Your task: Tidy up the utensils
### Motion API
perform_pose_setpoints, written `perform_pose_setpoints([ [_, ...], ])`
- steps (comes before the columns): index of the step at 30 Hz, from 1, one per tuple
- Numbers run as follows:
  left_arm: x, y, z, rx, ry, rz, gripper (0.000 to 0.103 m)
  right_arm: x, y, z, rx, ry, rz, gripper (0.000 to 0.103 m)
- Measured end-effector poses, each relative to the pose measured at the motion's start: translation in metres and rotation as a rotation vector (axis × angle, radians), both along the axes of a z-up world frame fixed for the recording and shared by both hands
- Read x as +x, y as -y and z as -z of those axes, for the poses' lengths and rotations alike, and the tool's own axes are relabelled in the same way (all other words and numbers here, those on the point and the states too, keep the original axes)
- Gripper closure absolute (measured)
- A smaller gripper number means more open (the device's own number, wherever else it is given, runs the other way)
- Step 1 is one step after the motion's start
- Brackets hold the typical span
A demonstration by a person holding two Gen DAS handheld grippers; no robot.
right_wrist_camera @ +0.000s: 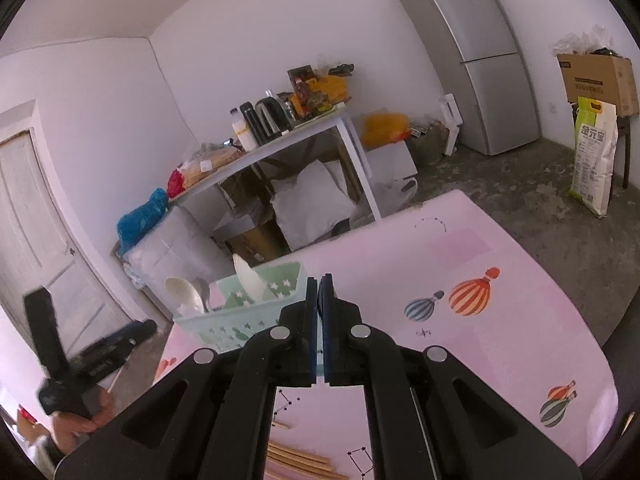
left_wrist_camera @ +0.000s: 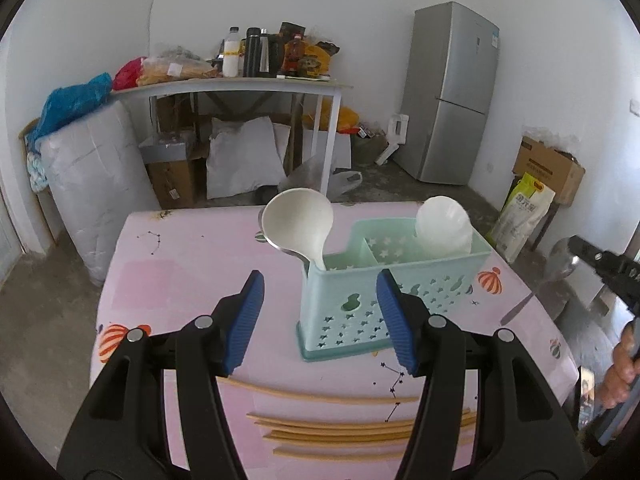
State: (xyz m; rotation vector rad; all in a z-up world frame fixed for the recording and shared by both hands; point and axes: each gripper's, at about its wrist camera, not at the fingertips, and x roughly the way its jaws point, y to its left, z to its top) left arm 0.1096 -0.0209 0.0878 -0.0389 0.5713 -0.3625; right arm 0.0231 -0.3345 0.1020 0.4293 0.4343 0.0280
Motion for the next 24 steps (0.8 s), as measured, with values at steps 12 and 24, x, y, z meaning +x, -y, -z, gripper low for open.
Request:
perform_pose_setpoints([
  [12, 0.014, 0.004, 0.013, -0.050, -0.020, 0.030, 0.045, 0.002, 0.011, -0.072, 0.071, 0.122, -0.116, 0.101],
  [24, 0.021, 0.003, 0.018, -0.035, -0.038, 0.021, 0.042, 0.035, -0.013, -0.115, 0.150, 0.192, -0.329, 0.101],
])
